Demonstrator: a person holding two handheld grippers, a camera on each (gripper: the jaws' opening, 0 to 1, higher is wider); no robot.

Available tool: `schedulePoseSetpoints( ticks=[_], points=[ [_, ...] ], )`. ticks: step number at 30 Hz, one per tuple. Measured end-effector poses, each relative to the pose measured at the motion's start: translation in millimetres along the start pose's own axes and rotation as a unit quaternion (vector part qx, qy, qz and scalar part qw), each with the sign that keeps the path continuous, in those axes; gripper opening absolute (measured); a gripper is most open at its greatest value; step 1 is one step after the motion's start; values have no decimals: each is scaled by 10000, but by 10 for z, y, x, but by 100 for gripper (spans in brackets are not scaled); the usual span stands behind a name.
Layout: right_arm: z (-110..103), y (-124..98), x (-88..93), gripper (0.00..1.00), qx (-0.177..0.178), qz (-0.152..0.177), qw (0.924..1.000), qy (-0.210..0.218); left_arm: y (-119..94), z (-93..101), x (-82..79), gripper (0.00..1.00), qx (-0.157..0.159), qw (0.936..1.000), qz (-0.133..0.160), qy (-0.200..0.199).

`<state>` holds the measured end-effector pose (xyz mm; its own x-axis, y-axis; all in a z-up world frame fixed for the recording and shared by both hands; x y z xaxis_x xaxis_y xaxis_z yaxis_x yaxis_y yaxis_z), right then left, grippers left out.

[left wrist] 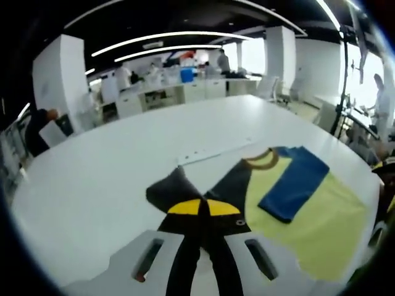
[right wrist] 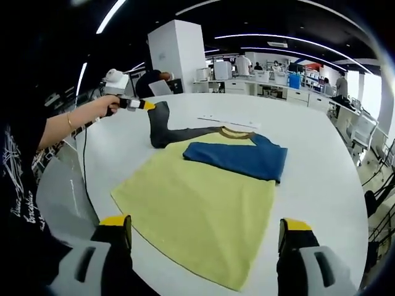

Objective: Fold the garment on the visible template until the final outline fits inside the template.

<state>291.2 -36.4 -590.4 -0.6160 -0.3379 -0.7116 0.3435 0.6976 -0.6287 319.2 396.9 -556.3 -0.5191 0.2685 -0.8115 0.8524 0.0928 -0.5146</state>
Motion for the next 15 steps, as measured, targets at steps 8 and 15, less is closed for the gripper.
schedulePoseSetpoints(
  ticks=[8, 15],
  points=[
    [21, -8, 41, 99, 18, -42, 10000, 23, 167, 349, -230, 0, 489, 9986, 162, -90],
    [33, -16, 70, 99, 40, -62, 10000, 42, 239, 543, -369, 0, 645, 9977, 211, 4]
  ],
)
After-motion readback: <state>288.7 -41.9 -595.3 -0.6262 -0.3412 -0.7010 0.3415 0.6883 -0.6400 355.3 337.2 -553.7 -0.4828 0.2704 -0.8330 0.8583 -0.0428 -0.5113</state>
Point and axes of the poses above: the point that each gripper's makers call its tool centre point, and the gripper's own axes: y roughly forward along the fingers, z roughly to its right, x roughly out of its underside, the point moved 6 cm from there along -y, roughly backward along the fingers, and after that the axes turned 15 degrees about y, right-handed, at the moved point
